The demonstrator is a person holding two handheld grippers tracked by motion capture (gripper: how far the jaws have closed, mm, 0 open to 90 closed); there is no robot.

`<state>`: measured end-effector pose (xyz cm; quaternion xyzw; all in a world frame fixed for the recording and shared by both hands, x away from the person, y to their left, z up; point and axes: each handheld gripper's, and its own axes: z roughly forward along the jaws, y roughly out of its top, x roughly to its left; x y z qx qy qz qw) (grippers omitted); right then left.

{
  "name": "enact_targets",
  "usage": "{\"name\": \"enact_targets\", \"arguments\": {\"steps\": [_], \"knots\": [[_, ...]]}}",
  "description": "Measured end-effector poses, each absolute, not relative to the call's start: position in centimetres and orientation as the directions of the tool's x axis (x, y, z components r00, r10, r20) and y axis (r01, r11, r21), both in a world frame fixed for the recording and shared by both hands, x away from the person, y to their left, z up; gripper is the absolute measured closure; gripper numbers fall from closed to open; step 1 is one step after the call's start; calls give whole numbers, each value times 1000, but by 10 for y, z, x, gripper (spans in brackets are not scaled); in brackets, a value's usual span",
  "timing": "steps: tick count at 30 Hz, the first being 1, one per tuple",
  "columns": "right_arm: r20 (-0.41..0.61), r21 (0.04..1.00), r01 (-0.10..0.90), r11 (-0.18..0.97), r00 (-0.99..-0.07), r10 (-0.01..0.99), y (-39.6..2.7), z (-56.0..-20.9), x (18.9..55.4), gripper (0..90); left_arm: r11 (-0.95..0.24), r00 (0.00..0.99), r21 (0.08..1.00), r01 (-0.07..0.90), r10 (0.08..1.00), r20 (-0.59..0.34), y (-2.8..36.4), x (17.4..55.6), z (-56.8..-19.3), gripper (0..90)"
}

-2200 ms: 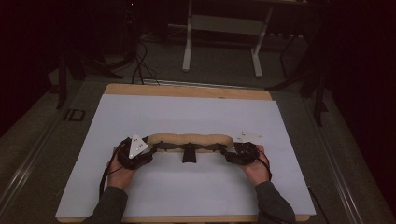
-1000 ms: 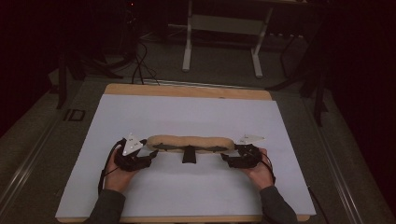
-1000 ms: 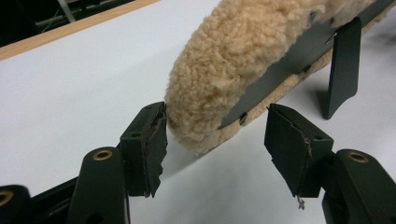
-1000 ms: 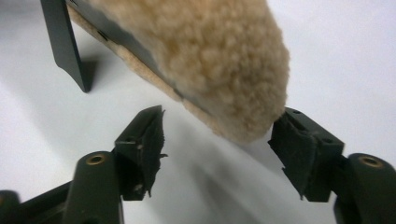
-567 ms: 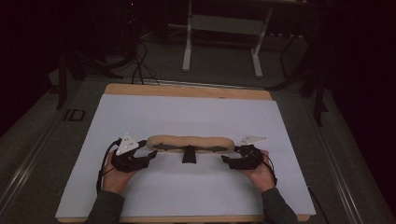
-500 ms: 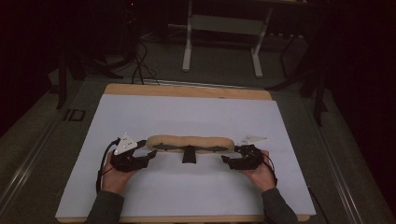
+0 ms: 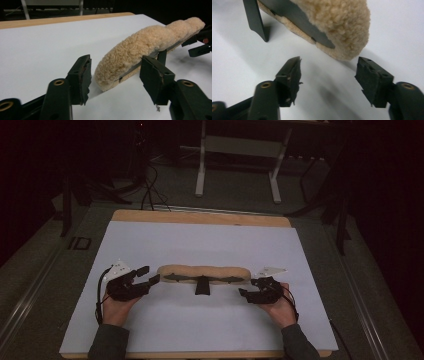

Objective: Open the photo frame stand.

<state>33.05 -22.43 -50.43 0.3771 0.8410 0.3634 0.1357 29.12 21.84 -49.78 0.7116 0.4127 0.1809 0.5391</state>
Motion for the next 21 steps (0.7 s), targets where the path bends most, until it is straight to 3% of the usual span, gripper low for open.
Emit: {"name": "enact_targets", "arguments": {"steps": [12, 21], "knots": [[64, 708, 549, 445, -676, 734, -227, -501, 324, 499, -23, 570, 922, 386, 792, -219, 225, 294, -490, 534], [92, 697, 557, 453, -695, 714, -223, -502, 324, 569, -14, 488, 919, 395, 850, -197, 227, 298, -492, 816]]}}
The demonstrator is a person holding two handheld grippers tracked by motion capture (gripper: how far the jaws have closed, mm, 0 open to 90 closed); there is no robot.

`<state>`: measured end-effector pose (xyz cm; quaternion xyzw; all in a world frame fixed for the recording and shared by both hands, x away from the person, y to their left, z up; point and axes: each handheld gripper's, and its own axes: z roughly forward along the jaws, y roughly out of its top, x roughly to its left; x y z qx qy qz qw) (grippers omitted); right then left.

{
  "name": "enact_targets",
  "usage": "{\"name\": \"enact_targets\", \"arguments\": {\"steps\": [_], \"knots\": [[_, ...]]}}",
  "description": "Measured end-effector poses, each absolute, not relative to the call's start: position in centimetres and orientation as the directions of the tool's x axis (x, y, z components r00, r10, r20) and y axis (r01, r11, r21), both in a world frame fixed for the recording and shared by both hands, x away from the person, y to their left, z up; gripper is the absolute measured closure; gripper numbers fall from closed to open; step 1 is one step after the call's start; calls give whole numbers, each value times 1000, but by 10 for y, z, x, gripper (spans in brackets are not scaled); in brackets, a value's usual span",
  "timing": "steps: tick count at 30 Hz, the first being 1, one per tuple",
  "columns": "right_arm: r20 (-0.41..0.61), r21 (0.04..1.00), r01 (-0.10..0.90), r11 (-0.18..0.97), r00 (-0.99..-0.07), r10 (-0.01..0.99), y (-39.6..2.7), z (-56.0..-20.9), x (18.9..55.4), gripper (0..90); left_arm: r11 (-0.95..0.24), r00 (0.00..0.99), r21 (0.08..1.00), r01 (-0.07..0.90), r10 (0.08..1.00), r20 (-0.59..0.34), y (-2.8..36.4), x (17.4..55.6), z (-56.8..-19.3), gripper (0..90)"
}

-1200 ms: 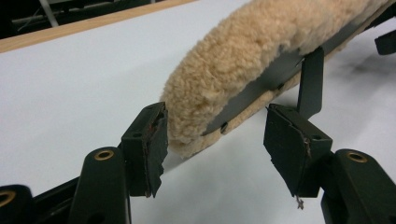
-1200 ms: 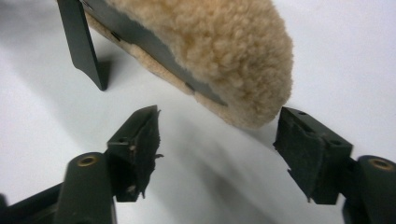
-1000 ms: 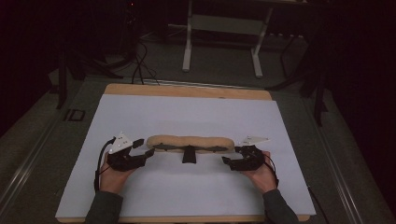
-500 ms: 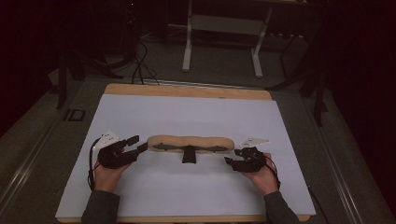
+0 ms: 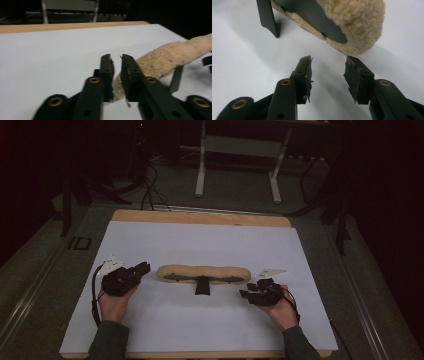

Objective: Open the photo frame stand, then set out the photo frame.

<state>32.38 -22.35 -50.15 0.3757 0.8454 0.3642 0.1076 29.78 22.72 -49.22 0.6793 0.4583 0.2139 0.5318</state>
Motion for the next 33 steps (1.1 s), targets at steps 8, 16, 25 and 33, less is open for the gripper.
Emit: {"name": "enact_targets", "arguments": {"steps": [8, 16, 25, 33], "knots": [[108, 711, 548, 442, -705, 701, -223, -498, 322, 588, -49, 459, 921, 387, 876, -146, 219, 305, -497, 900], [107, 724, 528, 443, -721, 685, -219, -496, 320, 667, -90, 467, 911, 402, 876, -120, 212, 309, -502, 900], [114, 727, 529, 438, -722, 682, -210, -498, 319, 677, -141, 491, 897, 419, 866, -94, 204, 314, -510, 898], [93, 733, 523, 435, -710, 698, -205, -499, 319, 787, -147, 511, 900, 409, 855, -92, 202, 314, -510, 882]]}}
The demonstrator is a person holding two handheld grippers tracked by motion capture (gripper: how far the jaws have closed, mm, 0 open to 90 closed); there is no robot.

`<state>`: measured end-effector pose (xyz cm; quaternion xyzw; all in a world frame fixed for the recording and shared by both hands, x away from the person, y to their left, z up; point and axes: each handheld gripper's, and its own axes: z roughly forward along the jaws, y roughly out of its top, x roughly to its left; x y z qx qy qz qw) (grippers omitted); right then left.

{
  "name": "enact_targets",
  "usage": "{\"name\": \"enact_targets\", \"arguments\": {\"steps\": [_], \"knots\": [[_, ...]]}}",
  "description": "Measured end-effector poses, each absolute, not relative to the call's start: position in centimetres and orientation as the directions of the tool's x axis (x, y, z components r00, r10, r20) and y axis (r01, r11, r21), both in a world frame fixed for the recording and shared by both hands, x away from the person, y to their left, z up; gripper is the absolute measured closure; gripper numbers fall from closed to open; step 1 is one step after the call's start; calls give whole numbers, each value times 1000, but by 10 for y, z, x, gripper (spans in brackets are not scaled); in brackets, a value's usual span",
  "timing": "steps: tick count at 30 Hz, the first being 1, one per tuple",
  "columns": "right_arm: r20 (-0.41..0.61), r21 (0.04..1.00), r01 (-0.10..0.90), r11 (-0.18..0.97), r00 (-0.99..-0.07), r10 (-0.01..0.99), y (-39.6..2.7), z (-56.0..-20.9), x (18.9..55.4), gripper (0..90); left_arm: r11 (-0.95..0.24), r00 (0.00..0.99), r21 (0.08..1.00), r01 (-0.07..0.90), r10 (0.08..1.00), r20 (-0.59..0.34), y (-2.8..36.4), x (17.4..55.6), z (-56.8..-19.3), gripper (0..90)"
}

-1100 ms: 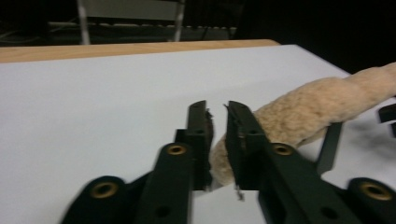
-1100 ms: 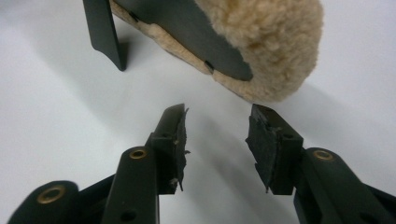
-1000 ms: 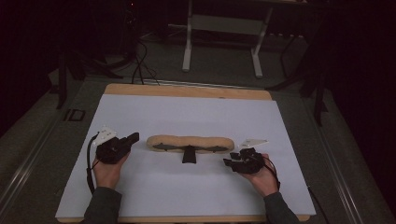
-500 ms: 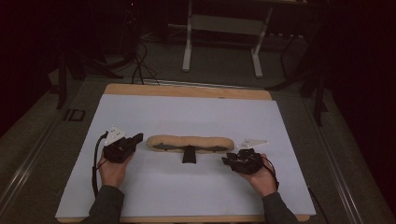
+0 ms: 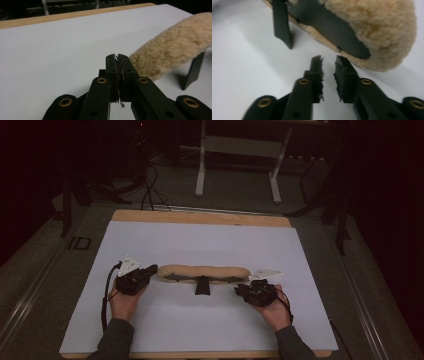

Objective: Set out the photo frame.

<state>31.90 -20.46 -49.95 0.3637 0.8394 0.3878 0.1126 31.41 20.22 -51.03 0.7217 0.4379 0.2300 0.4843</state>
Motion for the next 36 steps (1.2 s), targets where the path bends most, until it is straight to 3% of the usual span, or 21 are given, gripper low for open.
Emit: {"name": "enact_targets", "arguments": {"steps": [6, 36], "knots": [[73, 747, 524, 410, -677, 733, -200, -500, 320, 889, -149, 514, 900, 409, 853, -92, 202, 314, -511, 883], [61, 762, 525, 379, -640, 766, -195, -502, 330, 898, -162, 531, 896, 414, 842, -94, 201, 313, -512, 900]]}}
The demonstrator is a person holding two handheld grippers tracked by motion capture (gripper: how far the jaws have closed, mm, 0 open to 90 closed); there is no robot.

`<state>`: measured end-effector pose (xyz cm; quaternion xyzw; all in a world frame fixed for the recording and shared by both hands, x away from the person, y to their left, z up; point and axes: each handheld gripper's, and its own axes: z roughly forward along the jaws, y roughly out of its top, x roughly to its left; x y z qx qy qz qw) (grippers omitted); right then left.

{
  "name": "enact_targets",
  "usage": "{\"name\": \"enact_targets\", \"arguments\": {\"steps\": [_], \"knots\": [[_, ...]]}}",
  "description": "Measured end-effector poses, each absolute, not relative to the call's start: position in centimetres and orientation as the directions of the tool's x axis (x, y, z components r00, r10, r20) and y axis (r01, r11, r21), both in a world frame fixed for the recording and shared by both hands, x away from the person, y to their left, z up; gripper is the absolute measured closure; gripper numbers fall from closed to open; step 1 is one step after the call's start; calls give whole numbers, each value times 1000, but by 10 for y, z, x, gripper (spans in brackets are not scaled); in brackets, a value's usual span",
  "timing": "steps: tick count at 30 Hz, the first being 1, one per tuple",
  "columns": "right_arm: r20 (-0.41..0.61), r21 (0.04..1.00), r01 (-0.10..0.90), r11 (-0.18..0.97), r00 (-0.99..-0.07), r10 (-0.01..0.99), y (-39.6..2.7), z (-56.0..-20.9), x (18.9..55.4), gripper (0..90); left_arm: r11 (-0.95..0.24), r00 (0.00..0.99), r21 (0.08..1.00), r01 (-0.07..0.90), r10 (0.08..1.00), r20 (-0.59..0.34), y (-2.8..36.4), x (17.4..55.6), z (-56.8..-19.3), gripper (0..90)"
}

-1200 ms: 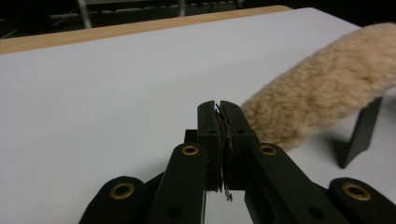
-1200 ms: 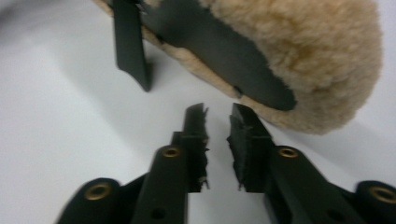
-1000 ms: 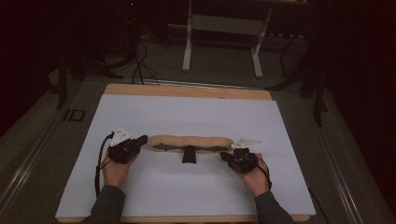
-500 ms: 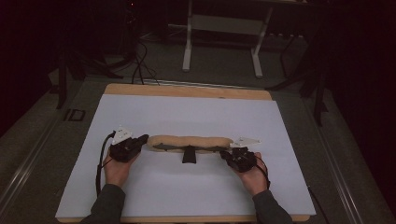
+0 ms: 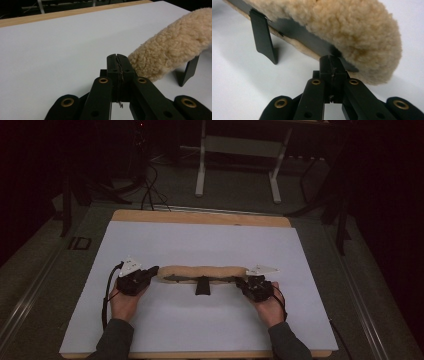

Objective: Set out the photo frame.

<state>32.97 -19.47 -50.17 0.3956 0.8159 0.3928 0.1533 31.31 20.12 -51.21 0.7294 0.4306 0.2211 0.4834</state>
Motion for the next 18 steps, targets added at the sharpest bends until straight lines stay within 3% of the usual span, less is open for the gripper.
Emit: {"name": "enact_targets", "arguments": {"steps": [18], "knots": [[72, 763, 535, 364, -629, 774, -194, -497, 337, 898, -201, 549, 892, 405, 833, -61, 198, 300, -511, 900]]}}
